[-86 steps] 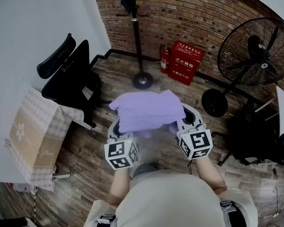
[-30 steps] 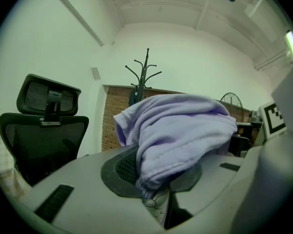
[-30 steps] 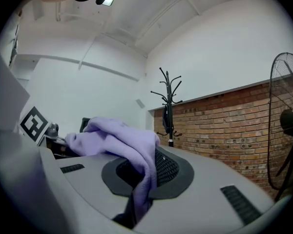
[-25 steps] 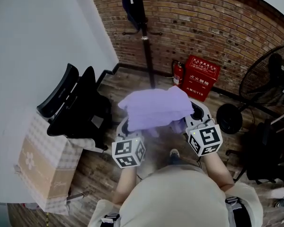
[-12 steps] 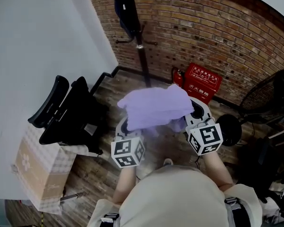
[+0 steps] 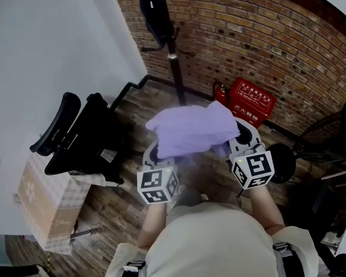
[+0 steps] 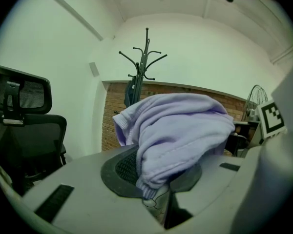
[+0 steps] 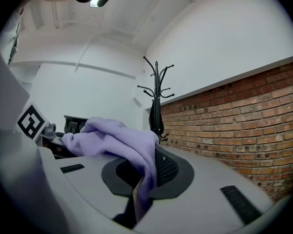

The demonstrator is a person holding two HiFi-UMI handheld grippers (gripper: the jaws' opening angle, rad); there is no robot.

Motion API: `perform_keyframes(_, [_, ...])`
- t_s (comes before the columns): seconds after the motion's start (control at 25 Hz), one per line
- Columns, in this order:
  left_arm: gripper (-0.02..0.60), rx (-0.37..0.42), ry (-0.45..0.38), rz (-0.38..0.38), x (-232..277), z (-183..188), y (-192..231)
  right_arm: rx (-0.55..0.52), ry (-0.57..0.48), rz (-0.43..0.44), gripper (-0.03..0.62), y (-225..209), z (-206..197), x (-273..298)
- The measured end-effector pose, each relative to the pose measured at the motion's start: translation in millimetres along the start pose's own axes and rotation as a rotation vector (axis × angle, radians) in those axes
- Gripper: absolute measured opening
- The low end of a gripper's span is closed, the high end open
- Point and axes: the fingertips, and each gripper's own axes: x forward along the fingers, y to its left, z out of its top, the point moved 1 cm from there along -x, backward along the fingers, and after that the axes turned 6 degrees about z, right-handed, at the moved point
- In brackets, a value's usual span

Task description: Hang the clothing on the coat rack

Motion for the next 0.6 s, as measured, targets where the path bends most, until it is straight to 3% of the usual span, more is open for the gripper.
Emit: perform_keyframes(0.6, [0.080,0.012,-0.029,-0.034,108.5,34.6,20.2,-0.038,-0.011,-0.025,0.014,-60.1,4.2,94.1])
